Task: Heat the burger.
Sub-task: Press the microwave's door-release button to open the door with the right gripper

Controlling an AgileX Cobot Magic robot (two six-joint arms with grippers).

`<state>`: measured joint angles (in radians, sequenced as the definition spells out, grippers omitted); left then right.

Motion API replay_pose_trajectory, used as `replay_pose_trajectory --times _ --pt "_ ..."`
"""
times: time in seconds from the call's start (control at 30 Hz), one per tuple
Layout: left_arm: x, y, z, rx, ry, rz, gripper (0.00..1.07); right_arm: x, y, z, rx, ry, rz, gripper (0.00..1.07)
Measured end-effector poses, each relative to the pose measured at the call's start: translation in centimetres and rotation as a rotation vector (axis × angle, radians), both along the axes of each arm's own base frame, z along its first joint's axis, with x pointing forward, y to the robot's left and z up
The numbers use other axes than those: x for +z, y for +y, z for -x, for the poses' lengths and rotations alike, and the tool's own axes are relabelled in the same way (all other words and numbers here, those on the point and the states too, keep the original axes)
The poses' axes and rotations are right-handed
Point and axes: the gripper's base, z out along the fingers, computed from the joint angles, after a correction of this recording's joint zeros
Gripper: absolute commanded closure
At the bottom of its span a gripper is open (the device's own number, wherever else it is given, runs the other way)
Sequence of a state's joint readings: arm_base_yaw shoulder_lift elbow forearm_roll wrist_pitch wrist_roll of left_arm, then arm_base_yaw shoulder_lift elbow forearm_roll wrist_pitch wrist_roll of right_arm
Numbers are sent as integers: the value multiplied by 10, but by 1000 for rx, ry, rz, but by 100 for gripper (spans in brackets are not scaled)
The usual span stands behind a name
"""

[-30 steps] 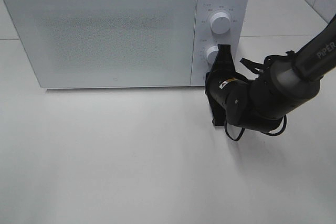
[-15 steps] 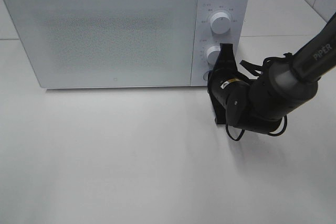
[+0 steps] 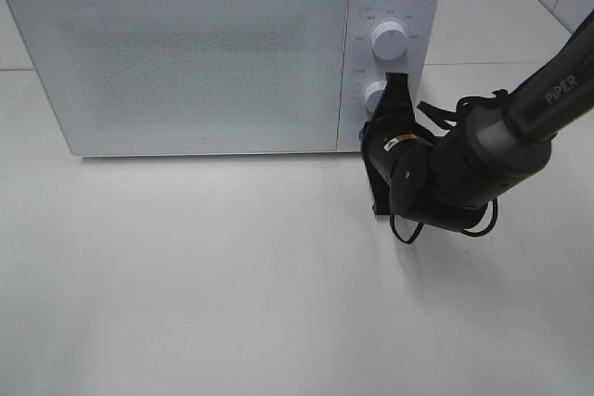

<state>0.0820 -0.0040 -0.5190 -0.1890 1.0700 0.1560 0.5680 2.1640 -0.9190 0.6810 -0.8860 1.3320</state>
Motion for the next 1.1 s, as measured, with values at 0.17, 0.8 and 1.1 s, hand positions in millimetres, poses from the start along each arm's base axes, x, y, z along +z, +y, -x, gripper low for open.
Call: replay_pose_trajectory --times 0.17,0.8,1.1 --pt "0 0 0 0 0 0 7 -1 2 -3 -2 -2 17 107" --pt "0 0 0 0 0 0 7 -7 3 -11 12 29 45 107" --pt "0 0 0 0 0 0 7 -7 4 -11 13 33 44 107"
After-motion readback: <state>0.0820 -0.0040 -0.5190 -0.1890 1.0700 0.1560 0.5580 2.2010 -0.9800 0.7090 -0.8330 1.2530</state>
